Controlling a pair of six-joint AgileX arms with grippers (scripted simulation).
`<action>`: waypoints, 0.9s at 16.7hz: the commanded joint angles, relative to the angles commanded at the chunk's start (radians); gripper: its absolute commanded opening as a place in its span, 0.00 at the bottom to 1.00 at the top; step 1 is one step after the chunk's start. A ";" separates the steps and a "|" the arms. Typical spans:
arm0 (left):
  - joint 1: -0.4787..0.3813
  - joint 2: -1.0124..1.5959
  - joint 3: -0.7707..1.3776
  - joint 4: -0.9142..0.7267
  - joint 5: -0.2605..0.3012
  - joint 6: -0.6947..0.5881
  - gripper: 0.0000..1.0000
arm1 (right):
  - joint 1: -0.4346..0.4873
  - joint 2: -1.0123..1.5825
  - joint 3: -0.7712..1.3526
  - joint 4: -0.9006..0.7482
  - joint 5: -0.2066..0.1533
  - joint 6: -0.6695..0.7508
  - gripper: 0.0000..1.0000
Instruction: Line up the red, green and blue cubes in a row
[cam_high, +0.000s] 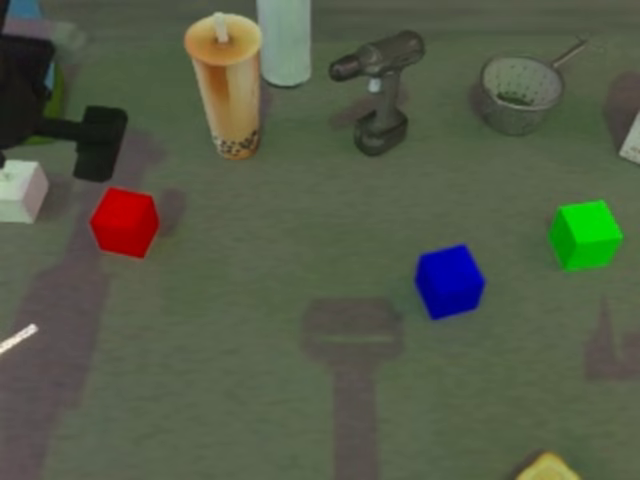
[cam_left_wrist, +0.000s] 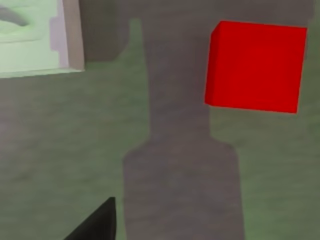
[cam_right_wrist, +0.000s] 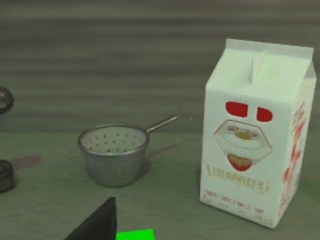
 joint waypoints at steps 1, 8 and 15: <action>-0.006 0.090 0.075 -0.050 0.000 0.004 1.00 | 0.000 0.000 0.000 0.000 0.000 0.000 1.00; -0.033 0.487 0.459 -0.268 0.003 0.023 1.00 | 0.000 0.000 0.000 0.000 0.000 0.000 1.00; -0.029 0.522 0.495 -0.284 0.003 0.024 1.00 | 0.000 0.000 0.000 0.000 0.000 0.000 1.00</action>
